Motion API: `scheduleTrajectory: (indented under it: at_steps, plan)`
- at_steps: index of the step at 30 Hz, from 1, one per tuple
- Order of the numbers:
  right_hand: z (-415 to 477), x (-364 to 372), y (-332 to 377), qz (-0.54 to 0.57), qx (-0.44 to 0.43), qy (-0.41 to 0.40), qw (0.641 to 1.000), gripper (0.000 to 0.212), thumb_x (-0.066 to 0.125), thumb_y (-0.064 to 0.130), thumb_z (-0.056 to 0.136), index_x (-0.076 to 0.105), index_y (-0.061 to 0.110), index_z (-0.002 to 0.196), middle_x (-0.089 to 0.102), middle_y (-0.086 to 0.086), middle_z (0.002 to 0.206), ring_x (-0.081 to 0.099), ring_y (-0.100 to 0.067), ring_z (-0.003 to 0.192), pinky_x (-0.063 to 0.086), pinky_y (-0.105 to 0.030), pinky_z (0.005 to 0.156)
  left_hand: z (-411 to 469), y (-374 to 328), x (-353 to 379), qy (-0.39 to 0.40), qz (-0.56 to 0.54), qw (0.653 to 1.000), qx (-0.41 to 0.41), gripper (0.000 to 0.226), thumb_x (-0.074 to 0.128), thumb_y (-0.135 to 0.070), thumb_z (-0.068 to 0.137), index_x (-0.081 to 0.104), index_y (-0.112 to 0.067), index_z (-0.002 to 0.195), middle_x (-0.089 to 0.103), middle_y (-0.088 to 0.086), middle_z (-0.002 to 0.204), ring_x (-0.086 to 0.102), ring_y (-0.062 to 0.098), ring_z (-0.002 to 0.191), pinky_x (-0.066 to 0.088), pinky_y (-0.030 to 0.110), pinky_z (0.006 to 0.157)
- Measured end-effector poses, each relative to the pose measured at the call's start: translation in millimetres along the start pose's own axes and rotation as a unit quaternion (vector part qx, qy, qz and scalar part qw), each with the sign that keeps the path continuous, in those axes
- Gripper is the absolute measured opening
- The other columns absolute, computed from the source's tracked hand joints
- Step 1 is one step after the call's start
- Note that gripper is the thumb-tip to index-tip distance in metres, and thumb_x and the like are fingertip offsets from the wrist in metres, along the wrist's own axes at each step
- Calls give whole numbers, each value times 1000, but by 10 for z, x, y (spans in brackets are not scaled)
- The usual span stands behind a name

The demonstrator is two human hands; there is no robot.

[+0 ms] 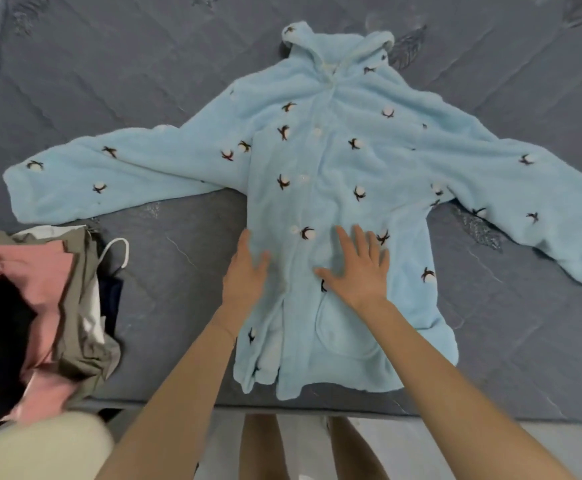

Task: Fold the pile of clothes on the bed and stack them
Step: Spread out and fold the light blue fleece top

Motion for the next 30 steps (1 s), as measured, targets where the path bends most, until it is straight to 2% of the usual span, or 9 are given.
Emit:
scheduleTrajectory:
  at_steps: [4,6,9,15,18,22,24,26,30]
  plan:
    - [-149,75,-250,17,37,18,999,86,54,60,88,6,33,154,-1,0,163,-8,-24,150,-1,-53,118,-39,153,-57,-88,-43,994,-50,30,36,-17,105,55,-3,124,63,15,117,60,26,96,46,17,76]
    - [-232,139,-272,25,48,24,998,83,52,60,89,10,31,154,3,0,163,-5,-22,150,0,-53,118,-43,178,-71,-80,-71,994,-38,23,41,-12,103,63,-6,108,66,12,106,62,24,91,48,24,78]
    - [-339,294,-147,50,55,38,997,80,48,63,90,14,30,154,7,0,163,0,-21,150,-4,-50,118,-100,151,-4,-9,-148,988,-52,10,53,-17,99,64,-17,100,69,10,96,66,23,83,57,38,78]
    - [-457,510,-143,54,108,-40,992,88,54,55,90,5,22,156,-6,-5,163,-7,-23,150,-5,-46,120,-83,206,141,91,-61,990,-86,28,62,-35,93,62,-12,109,65,2,102,60,16,96,48,27,86]
    - [-570,576,-238,44,152,-58,986,91,56,52,91,1,16,156,0,-6,163,-2,-22,150,6,-46,119,-123,267,193,129,-63,984,-109,27,62,-36,93,60,-11,104,63,4,101,58,16,95,49,27,85]
    - [-577,547,-289,34,128,-62,989,59,57,31,94,34,13,146,36,-9,146,28,-27,136,30,-42,103,-178,263,109,94,-167,975,-109,23,68,-31,90,56,-12,87,62,2,86,58,13,79,50,19,63]
    - [-522,465,-325,65,117,-77,988,41,56,16,94,49,9,133,47,-12,134,36,-29,126,35,-38,96,-215,258,19,80,-228,964,-113,22,68,-30,90,54,-13,86,62,5,86,60,15,79,53,26,69]
    - [-463,375,-364,91,125,-79,985,33,54,7,93,56,6,125,53,-13,128,39,-30,121,36,-36,94,-248,261,-98,68,-285,949,-119,19,66,-28,92,53,-15,89,62,6,89,61,17,80,55,36,75]
    - [-450,330,-330,40,187,-89,977,29,51,11,94,60,13,121,54,-9,126,41,-30,119,28,-38,95,-299,193,-248,79,-260,959,-74,24,67,-33,90,50,-17,88,61,3,83,61,13,74,53,28,63]
Point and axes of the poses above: each hand's wrist, its own z-axis towards the middle knuckle, its own x-axis out of the palm, y = z × x, the point moved 3 cm from there along z, towards the middle knuckle
